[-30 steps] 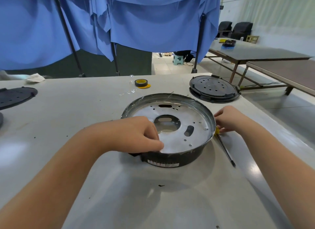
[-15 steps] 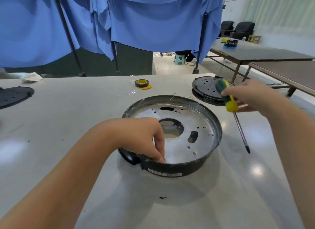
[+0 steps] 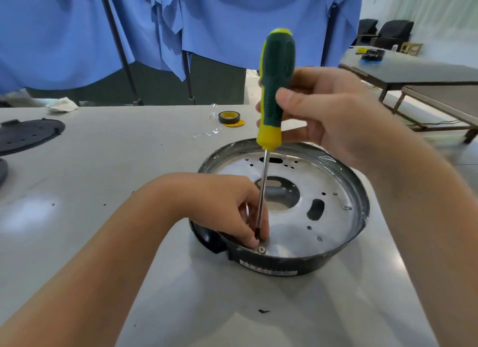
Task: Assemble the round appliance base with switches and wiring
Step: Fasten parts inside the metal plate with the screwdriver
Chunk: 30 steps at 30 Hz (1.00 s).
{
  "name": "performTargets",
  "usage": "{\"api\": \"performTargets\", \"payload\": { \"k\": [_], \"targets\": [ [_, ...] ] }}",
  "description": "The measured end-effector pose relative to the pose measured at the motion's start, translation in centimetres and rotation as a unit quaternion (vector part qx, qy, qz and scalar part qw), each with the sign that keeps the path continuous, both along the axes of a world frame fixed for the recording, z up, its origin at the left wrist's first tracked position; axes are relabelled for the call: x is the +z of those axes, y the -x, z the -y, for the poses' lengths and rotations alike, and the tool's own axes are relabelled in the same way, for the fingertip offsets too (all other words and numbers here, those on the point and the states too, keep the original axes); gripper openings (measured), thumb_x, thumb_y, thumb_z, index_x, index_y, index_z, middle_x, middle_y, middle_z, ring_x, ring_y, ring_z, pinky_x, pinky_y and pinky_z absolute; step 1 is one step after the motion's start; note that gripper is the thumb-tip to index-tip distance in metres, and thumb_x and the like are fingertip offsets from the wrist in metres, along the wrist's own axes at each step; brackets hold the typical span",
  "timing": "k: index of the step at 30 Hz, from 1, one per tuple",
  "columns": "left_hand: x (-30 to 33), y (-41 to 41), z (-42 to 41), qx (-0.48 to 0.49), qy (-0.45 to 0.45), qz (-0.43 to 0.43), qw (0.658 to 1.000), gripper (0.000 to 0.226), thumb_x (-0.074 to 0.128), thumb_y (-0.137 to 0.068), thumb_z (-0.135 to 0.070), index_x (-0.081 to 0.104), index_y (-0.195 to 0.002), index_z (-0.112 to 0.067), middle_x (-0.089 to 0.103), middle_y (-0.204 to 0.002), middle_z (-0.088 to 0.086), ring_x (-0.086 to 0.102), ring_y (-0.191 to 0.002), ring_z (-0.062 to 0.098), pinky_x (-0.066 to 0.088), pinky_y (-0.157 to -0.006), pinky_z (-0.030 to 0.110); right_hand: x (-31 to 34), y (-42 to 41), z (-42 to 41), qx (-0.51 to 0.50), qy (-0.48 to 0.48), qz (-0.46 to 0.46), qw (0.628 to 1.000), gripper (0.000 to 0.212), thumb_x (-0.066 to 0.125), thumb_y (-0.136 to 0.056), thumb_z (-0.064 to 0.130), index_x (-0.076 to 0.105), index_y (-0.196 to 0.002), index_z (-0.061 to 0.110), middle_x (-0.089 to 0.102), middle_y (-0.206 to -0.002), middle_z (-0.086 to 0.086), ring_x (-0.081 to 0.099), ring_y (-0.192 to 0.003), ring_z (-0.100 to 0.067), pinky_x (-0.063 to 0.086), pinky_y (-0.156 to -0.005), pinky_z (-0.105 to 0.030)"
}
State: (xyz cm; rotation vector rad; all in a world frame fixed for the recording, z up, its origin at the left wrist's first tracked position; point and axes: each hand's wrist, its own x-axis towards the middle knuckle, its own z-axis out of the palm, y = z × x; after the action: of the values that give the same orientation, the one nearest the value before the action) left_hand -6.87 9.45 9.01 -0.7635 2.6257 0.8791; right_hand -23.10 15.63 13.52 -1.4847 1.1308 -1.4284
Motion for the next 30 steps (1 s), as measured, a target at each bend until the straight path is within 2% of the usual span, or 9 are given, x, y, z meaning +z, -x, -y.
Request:
{"api": "performTargets", "payload": {
  "k": [3, 7, 12, 17, 21, 24, 27, 30],
  "targets": [
    [-0.1, 0.0, 0.2, 0.006, -0.018, 0.001, 1.000, 0.011, 0.075, -0.080, -0.030, 0.071, -0.090, -0.033, 0.059, -0.059, -0.021, 0.058, -0.064, -0.002, 0.055, -0.080, 0.028, -0.8, 0.0, 0.2, 0.012, -0.004, -0.021, 1.000, 0.028, 0.056, -0.079, 0.014, 0.064, -0.105, 0.010, 0.071, -0.086, -0.003, 0.069, -0.087, -0.021, 0.058, -0.068, -0.033],
    [-0.2, 0.0, 0.3, 0.005, -0.013, -0.001, 1.000, 0.012, 0.077, -0.078, -0.033, 0.072, -0.089, -0.034, 0.061, -0.064, -0.017, 0.059, -0.065, 0.001, 0.055, -0.081, 0.032, -1.2, 0.3, 0.0, 0.023, -0.003, -0.022, 1.000, 0.023, 0.052, -0.088, 0.007, 0.062, -0.109, 0.008, 0.072, -0.086, 0.000, 0.070, -0.087, -0.018, 0.057, -0.070, -0.030],
    [-0.1, 0.1, 0.4, 0.001, -0.016, 0.003, 1.000, 0.013, 0.077, -0.078, -0.033, 0.072, -0.089, -0.034, 0.062, -0.065, -0.017, 0.061, -0.068, 0.003, 0.054, -0.080, 0.031, -1.4, 0.2, 0.2, 0.026, -0.018, -0.038, 0.999, 0.023, 0.049, -0.093, 0.002, 0.061, -0.113, 0.006, 0.071, -0.089, -0.001, 0.069, -0.088, -0.017, 0.056, -0.070, -0.029],
    [0.0, 0.2, 0.5, 0.013, -0.023, 0.007, 1.000, 0.018, 0.077, -0.078, -0.033, 0.072, -0.095, -0.032, 0.056, -0.056, -0.020, 0.054, -0.058, 0.000, 0.048, -0.068, 0.022, -1.6, 0.0, 0.3, 0.022, -0.032, -0.052, 0.998, 0.022, 0.048, -0.095, 0.002, 0.061, -0.110, 0.011, 0.071, -0.088, 0.001, 0.070, -0.087, -0.015, 0.056, -0.069, -0.027],
    [0.0, 0.2, 0.4, 0.016, -0.020, 0.007, 1.000, 0.019, 0.077, -0.078, -0.032, 0.071, -0.096, -0.030, 0.057, -0.060, -0.018, 0.055, -0.062, 0.003, 0.050, -0.073, 0.026, -1.4, 0.0, 0.0, 0.036, -0.034, -0.057, 0.997, 0.022, 0.048, -0.095, 0.002, 0.059, -0.113, 0.009, 0.069, -0.090, -0.001, 0.069, -0.088, -0.014, 0.057, -0.070, -0.028],
    [0.1, 0.2, 0.3, 0.012, -0.023, 0.008, 1.000, 0.019, 0.076, -0.079, -0.033, 0.070, -0.096, -0.029, 0.060, -0.068, -0.013, 0.059, -0.070, 0.006, 0.053, -0.081, 0.030, -0.9, -0.1, -0.6, 0.043, -0.029, -0.080, 0.995, 0.027, 0.055, -0.091, 0.006, 0.057, -0.118, 0.006, 0.069, -0.095, -0.005, 0.070, -0.089, -0.018, 0.058, -0.073, -0.031],
    [0.1, 0.1, 0.2, 0.000, -0.022, 0.010, 1.000, 0.019, 0.076, -0.080, -0.033, 0.071, -0.097, -0.027, 0.068, -0.082, -0.001, 0.065, -0.083, 0.018, 0.054, -0.087, 0.040, -0.3, -0.2, -1.3, 0.060, -0.013, -0.088, 0.994, 0.045, 0.069, -0.079, 0.009, 0.052, -0.120, -0.002, 0.073, -0.099, -0.012, 0.072, -0.086, -0.020, 0.058, -0.067, -0.028],
    [0.1, 0.0, 0.1, -0.007, -0.020, 0.010, 1.000, 0.017, 0.075, -0.080, -0.032, 0.072, -0.096, -0.027, 0.066, -0.079, -0.003, 0.065, -0.088, 0.020, 0.054, -0.088, 0.042, 0.2, -0.4, -2.0, 0.061, 0.004, -0.117, 0.991, 0.059, 0.078, -0.069, 0.011, 0.049, -0.119, -0.004, 0.074, -0.094, -0.015, 0.072, -0.085, -0.029, 0.060, -0.069, -0.036]
  ]
}}
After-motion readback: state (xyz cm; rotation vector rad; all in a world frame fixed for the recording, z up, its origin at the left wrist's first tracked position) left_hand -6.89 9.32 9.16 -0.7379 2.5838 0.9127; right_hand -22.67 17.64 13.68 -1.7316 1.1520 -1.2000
